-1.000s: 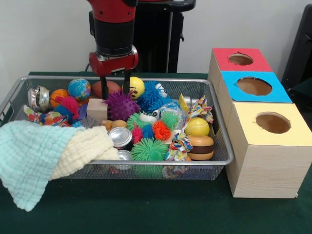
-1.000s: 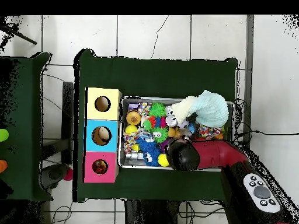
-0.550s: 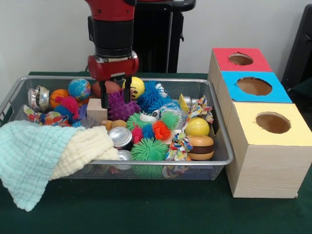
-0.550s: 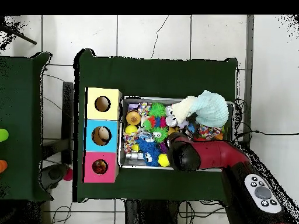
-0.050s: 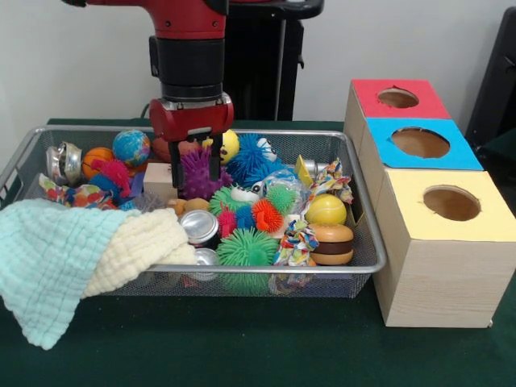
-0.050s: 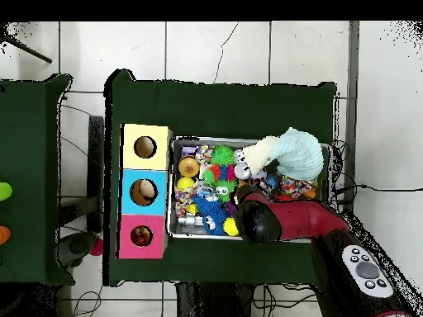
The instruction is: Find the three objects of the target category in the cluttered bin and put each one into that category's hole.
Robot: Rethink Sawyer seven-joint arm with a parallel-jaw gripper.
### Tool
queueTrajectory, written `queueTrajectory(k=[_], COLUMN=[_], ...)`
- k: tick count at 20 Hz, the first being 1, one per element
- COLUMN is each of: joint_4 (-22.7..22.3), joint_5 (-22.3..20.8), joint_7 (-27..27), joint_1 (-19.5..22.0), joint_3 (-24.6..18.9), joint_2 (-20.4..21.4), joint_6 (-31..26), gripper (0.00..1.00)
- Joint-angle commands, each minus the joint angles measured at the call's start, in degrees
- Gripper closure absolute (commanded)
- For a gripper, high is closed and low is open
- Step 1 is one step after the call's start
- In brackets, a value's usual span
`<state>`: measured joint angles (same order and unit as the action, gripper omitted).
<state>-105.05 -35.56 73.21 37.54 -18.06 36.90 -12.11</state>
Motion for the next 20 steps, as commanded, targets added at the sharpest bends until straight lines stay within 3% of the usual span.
queueTrajectory(k=[1,11,16,20], joint_4=[-0.45,1.47,0.86,1.32], joint_5=[-2.55,-2.61,0.57,-0.24], joint_7=[6.55,5.05,6.21,5.68], joint_1=[-1.02,0.08,0.94,0.33], joint_3=[1.88,1.66,0.76,1.13], joint_2=[-3.81,-6.90,-5.21,-4.37], joint_6=[1.56,1.34,-0.89,-0.68], gripper=[0.00,0.00,0.00,0.00])
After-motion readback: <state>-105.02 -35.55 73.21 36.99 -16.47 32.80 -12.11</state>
